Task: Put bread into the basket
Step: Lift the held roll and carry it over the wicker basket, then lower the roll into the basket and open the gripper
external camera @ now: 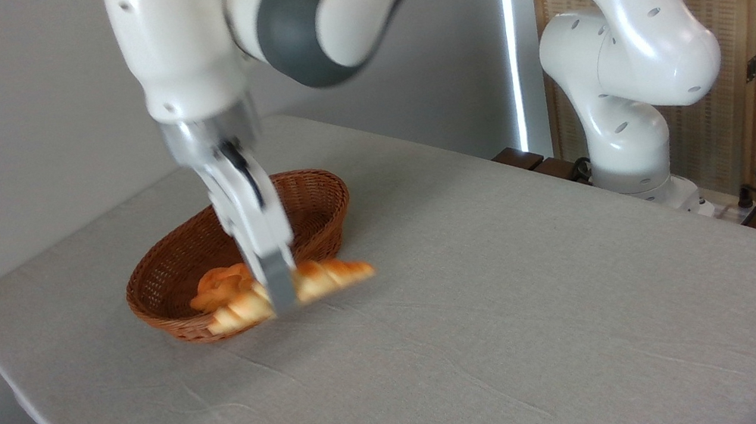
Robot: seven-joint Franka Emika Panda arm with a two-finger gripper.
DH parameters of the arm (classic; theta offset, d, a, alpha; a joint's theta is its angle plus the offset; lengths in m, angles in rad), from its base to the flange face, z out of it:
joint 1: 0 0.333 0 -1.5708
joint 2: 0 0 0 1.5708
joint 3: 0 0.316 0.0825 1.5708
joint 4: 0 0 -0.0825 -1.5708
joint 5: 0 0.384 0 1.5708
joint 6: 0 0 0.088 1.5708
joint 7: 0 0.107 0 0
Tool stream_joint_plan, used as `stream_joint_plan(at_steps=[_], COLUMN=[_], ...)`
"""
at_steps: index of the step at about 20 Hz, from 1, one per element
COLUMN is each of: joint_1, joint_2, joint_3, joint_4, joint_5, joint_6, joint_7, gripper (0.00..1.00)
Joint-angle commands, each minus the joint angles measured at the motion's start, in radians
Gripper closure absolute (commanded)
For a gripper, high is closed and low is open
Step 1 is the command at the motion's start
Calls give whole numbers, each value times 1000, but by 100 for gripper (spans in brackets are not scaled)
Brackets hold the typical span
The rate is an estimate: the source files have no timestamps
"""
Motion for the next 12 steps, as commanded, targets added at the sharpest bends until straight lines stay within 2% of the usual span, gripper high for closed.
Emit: stream_joint_plan(at_steps=[1,5,6,7,8,12], joint_1=[0,0,0,0,0,-2], joint_2=[0,11,17,29,37,75], joint_3=[-99,-218,-246,-267,-283,-292], joint_4=[55,69,68,68,66,68], joint_5=[-65,-70,-70,-67,-65,-67], joint_6=[-11,7,9,15,21,21], joint_7=[-141,-253,-264,-272,-281,-299], gripper=[60,57,47,16,0,0])
